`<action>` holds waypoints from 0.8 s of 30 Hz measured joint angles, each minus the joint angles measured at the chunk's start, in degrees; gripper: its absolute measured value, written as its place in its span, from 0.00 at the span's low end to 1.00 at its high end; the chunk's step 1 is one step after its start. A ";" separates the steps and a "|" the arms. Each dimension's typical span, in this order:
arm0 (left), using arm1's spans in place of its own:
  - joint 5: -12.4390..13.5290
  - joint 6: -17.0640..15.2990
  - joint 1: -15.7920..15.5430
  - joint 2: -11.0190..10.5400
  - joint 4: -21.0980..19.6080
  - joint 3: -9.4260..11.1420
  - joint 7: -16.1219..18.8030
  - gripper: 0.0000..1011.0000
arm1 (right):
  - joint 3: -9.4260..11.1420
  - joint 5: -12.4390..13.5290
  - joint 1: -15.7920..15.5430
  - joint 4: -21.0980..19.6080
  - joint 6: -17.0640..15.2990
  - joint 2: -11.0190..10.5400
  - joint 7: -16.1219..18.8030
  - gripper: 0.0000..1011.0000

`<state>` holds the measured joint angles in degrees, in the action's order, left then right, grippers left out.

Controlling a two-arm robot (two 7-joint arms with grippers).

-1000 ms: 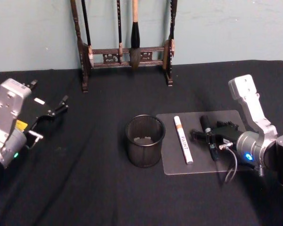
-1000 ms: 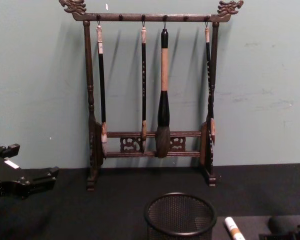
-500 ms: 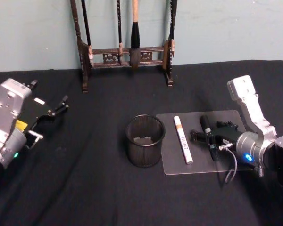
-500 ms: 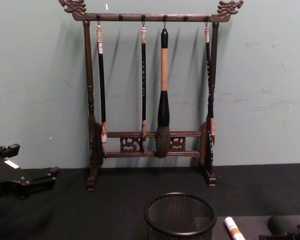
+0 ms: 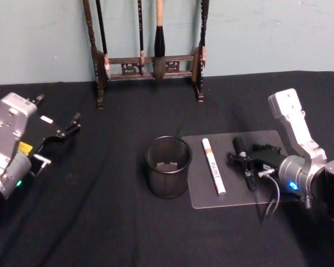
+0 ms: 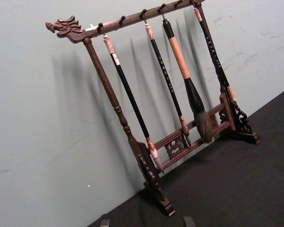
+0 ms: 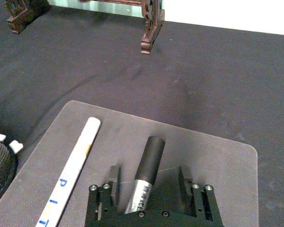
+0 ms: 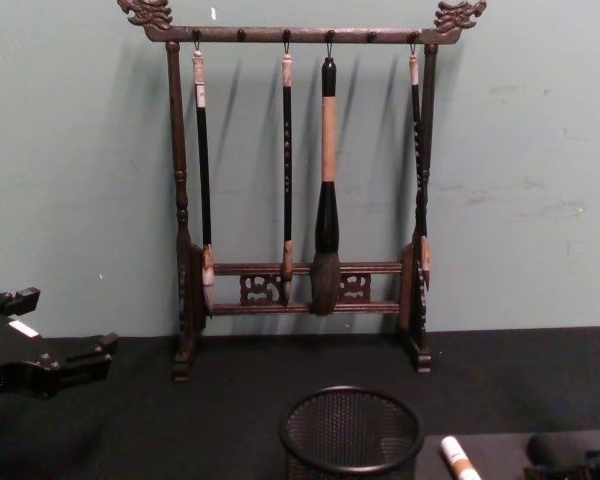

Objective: Pick up the water-based marker from the table and place it into the pen holder.

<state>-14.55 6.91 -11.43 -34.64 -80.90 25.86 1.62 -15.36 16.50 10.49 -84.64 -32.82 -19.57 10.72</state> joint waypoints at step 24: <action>0.00 0.00 0.00 0.00 0.00 0.00 0.00 0.99 | -0.01 0.20 0.00 0.00 -0.13 0.00 -0.03 0.24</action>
<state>-14.55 6.91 -11.43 -34.65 -80.90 25.86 1.62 -15.37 16.71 10.49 -84.64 -32.95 -19.57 10.68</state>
